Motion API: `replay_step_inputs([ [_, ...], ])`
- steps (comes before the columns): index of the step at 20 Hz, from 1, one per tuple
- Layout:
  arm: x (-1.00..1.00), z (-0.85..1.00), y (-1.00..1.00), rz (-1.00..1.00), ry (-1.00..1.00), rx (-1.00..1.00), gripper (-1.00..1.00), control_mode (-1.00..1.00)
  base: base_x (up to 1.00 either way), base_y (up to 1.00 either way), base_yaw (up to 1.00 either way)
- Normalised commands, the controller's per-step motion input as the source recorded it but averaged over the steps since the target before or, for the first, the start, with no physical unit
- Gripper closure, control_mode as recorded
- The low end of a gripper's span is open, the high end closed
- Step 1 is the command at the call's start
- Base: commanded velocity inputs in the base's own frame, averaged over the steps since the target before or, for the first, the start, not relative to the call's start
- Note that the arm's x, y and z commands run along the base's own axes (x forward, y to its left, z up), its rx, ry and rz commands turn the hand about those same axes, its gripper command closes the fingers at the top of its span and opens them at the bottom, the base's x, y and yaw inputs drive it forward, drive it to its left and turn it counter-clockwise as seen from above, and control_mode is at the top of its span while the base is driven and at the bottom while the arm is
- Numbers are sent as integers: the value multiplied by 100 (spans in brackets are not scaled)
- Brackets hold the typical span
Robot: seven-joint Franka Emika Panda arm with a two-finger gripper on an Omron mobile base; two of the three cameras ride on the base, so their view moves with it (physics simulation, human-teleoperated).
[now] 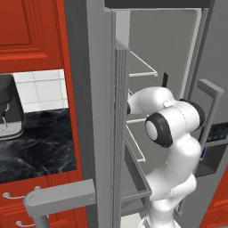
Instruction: Retrieve the fish from the fridge and place it on the saucepan with marinade on the stove.
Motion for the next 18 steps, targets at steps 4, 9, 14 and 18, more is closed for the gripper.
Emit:
replay_step_inputs([
  [4,-67,26,-7,-4,-1,0,100,-100,0,0,0],
  [9,-98,63,-29,-11,0,1,100,-100,0,0,0],
  [14,-100,99,-44,-14,0,3,100,-100,0,0,0],
  [18,-100,99,-53,-15,3,3,100,-100,0,0,0],
])
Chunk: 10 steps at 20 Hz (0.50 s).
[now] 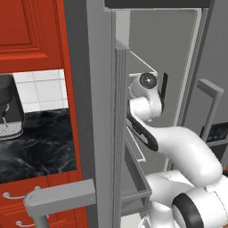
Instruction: Retrieve the fish from the fridge and place it on the saucepan with marinade on the stove.
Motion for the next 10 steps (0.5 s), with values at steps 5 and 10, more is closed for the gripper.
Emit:
replay_step_inputs([
  [5,-100,47,-58,-15,3,2,100,-100,0,0,0],
  [10,-100,9,-68,-7,10,4,100,-100,0,0,0],
])
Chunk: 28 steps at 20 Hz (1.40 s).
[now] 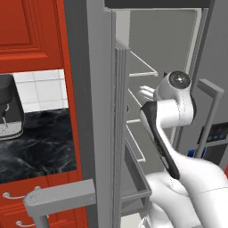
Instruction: Retrieve the fish from the fridge and place it on the saucepan with marinade on the stove.
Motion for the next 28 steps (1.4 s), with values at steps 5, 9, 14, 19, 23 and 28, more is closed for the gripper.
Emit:
replay_step_inputs([
  [5,-68,7,-17,4,10,2,100,-100,0,0,0],
  [9,0,0,0,0,0,0,100,-100,0,0,0],
  [14,-40,-7,0,0,0,0,100,100,-20,0,0],
  [19,0,0,0,0,0,0,100,100,-100,-6,0],
  [23,0,0,0,0,0,0,100,100,-100,-1,0],
  [28,0,0,0,0,0,0,100,100,-100,0,0],
])
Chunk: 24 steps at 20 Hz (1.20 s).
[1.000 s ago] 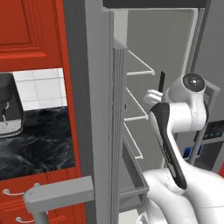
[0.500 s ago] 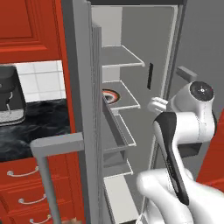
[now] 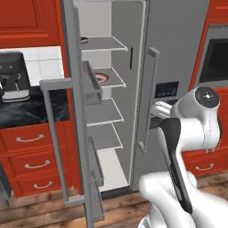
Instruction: Retrieve the fish from the fridge and place it on the saucepan with marinade on the stove.
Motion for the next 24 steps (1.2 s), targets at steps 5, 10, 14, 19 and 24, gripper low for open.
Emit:
replay_step_inputs([
  [5,0,0,0,0,0,0,100,100,-100,35,0],
  [10,0,0,0,0,0,0,100,100,-93,98,0],
  [14,0,0,0,0,0,0,100,100,-92,100,0],
  [19,0,0,0,0,0,0,100,100,-96,100,0],
  [24,0,0,0,0,0,0,100,100,-52,97,14],
])
